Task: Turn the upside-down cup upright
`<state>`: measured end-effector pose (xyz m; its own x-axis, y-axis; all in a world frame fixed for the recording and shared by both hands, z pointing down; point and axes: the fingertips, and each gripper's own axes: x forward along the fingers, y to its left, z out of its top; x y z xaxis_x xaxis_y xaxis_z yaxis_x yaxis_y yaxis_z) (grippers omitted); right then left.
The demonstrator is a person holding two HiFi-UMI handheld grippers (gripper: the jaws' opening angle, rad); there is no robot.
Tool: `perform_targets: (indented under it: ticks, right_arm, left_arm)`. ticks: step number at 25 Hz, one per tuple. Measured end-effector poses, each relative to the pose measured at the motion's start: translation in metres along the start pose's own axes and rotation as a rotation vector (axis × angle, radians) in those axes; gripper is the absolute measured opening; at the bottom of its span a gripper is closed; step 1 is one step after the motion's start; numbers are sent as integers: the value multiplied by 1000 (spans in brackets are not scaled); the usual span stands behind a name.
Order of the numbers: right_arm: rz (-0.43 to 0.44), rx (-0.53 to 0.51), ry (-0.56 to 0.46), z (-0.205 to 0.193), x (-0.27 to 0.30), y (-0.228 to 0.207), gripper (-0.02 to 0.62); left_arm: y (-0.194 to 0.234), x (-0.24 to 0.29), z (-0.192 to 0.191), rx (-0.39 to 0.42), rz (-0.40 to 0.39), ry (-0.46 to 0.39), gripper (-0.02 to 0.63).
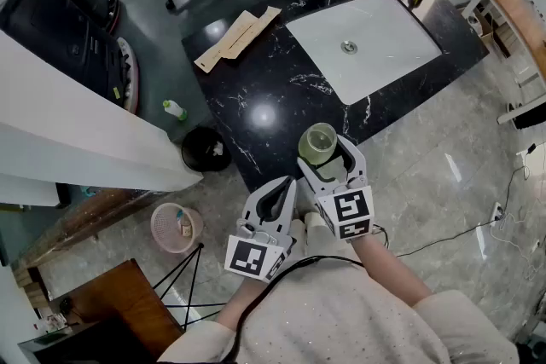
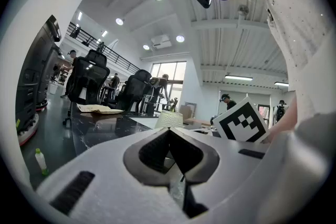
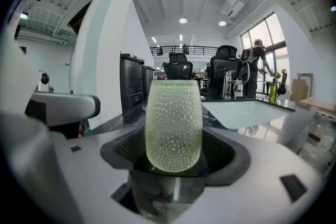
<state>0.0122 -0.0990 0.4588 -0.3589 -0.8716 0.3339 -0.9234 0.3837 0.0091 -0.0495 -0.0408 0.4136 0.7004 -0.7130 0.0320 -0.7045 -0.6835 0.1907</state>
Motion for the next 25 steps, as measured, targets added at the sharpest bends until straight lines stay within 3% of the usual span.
perform_targets:
  ticks: [7,11,14,20,25]
  right_arm:
    - [51,-22,15,-1,0,-3,328]
    - [116,72,39,-1,-4,-1,325]
    - [204,256,51,4,-8,7,325]
    - [459,815,71,17,-8,36,324]
    - [695,1164,62,22,-11,61,324]
  left_arm:
    - [-2,8,-6,-10,10,4,6]
    - [0,6,-3,-16,43,1,6]
    - [1,1,0,-13,70,-2,6]
    - [12,-19,6,-11,146,-10,6]
    - [25,-36,5,-16,213,-13,6]
